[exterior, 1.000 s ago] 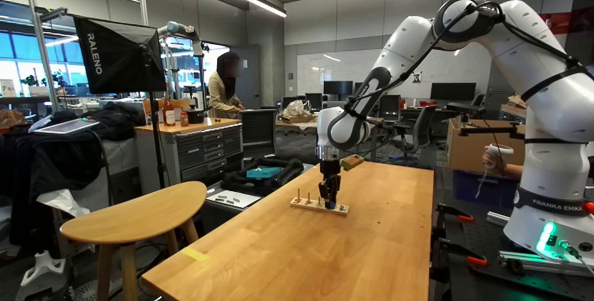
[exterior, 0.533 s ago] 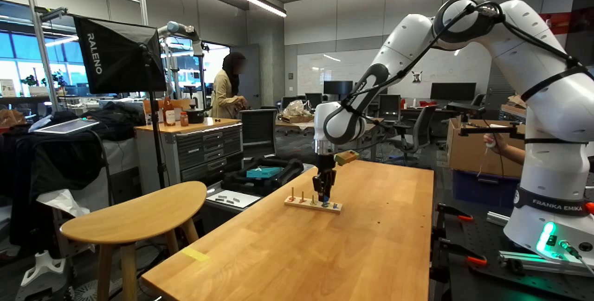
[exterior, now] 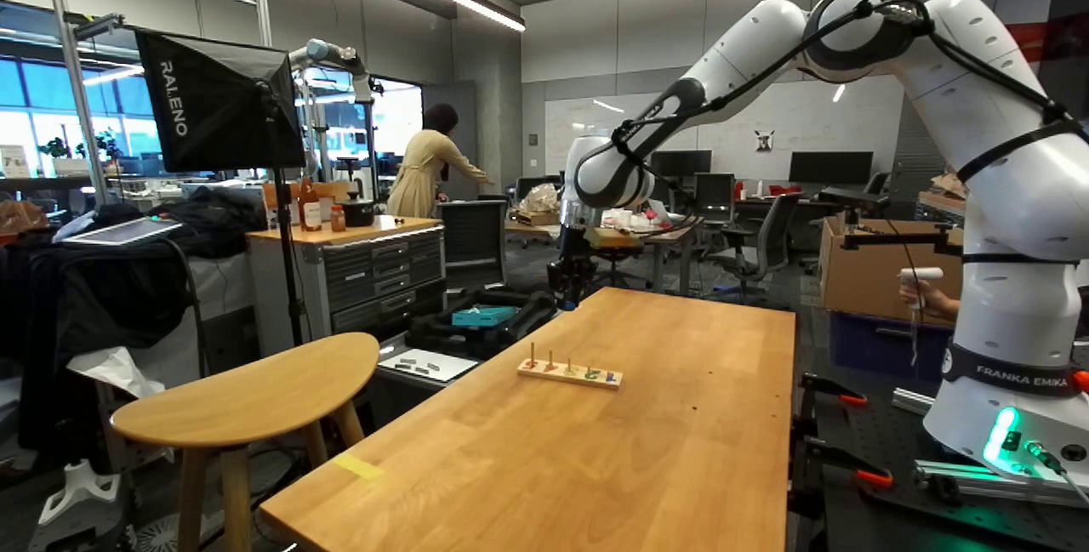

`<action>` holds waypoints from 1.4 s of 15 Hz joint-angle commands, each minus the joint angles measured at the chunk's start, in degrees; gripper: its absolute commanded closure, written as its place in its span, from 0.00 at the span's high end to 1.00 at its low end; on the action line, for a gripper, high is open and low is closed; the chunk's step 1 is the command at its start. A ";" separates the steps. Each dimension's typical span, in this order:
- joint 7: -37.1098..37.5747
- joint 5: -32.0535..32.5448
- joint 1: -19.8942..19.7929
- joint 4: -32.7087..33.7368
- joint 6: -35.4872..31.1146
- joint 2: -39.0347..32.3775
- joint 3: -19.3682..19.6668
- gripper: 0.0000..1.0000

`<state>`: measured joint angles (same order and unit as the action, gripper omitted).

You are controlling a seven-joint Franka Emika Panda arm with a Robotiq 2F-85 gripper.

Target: Take the blue ring off the wooden stand and put it on the table

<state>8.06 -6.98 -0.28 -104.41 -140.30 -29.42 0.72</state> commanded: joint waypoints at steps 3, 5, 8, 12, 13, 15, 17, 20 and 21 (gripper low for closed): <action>5.99 2.34 -1.56 2.54 3.32 -4.37 6.13 0.20; 7.18 3.33 -1.99 2.10 3.87 -6.32 7.40 0.20; 8.25 3.66 -2.59 2.41 4.62 -9.74 8.29 0.20; 8.28 2.99 -2.65 3.08 4.99 -11.48 7.75 0.70; 7.53 2.46 -2.53 2.70 5.50 -9.76 6.82 0.76; 5.83 1.65 -1.94 0.97 6.22 -4.39 4.45 0.92; 2.35 0.53 -2.53 -0.68 5.73 -0.09 1.53 1.00; -3.01 0.53 -2.32 -0.63 14.34 6.90 -1.60 1.00; -4.12 0.90 -2.04 0.12 19.43 9.08 -1.98 1.00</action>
<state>9.14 -5.15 -2.25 -103.11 -130.88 -28.03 0.36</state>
